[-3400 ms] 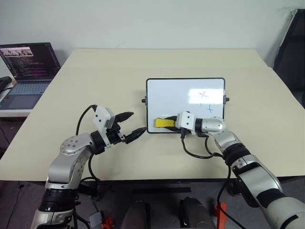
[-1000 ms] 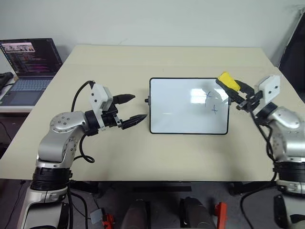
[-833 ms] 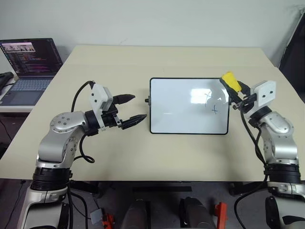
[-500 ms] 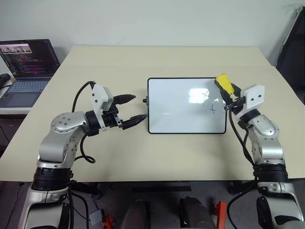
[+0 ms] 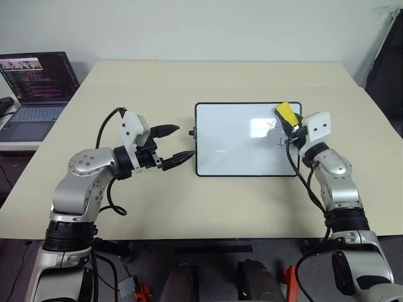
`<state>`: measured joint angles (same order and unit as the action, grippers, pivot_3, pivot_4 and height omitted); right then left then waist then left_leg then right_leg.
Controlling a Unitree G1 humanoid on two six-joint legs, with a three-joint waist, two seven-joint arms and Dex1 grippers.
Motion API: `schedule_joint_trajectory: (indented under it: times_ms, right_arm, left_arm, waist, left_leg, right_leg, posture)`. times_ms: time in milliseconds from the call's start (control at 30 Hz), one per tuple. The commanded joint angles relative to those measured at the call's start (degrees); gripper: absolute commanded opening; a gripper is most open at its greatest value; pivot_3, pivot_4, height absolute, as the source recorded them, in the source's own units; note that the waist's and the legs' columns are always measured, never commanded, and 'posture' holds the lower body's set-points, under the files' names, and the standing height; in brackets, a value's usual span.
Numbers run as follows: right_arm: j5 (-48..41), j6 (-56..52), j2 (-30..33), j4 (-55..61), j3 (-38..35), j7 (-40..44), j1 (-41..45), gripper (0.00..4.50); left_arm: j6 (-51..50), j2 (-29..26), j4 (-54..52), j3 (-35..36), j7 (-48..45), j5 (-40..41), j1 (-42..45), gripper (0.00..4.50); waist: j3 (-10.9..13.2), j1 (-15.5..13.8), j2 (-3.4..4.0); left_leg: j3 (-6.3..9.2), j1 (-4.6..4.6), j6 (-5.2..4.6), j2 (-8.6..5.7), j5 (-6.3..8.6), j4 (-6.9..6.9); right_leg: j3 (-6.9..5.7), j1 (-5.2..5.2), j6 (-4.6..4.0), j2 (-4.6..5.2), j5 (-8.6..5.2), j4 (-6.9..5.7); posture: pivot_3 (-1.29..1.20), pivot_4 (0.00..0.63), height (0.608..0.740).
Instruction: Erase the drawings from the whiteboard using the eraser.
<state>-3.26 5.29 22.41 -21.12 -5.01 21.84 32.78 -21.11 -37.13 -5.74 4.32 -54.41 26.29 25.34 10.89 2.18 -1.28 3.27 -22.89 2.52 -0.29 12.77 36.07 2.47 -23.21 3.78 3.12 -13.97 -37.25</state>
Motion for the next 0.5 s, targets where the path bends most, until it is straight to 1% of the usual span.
schedule_joint_trajectory:
  times_ms: [33,333,500]
  right_arm:
    - [0.9,-0.4,0.5,-0.7,1.5,1.6,-0.2,1.1]
    - [1.5,1.7,-1.4,-5.9,4.8,3.3,-1.1,1.1]
    - [0.2,0.7,-2.7,-4.3,7.2,7.4,-3.5,1.1]
  left_arm:
    - [0.0,-0.4,-2.2,1.0,0.4,0.5,-0.1,4.5]
    - [-0.3,-0.8,-2.3,1.4,0.6,0.4,-0.2,4.5]
    - [-0.6,-0.9,-2.7,1.6,0.7,0.4,-0.3,4.5]
  waist:
    - [0.0,0.1,0.0]
    - [-0.1,1.0,-0.13]
    - [-0.2,1.2,-0.23]
  left_leg:
    - [0.0,0.01,0.0,0.0,0.0,0.0]
    - [-0.03,0.2,-0.01,0.0,-0.01,0.06]
    - [-0.06,0.48,-0.06,0.03,-0.07,0.08]
  right_leg:
    - [0.0,0.0,0.0,0.0,0.0,-0.01]
    - [0.06,0.05,-0.03,-0.01,0.02,-0.34]
    - [0.14,0.19,-0.06,-0.07,0.02,-0.52]
  posture:
    - [0.0,0.15,0.74]
    - [0.0,0.15,0.74]
    - [0.0,0.15,0.74]
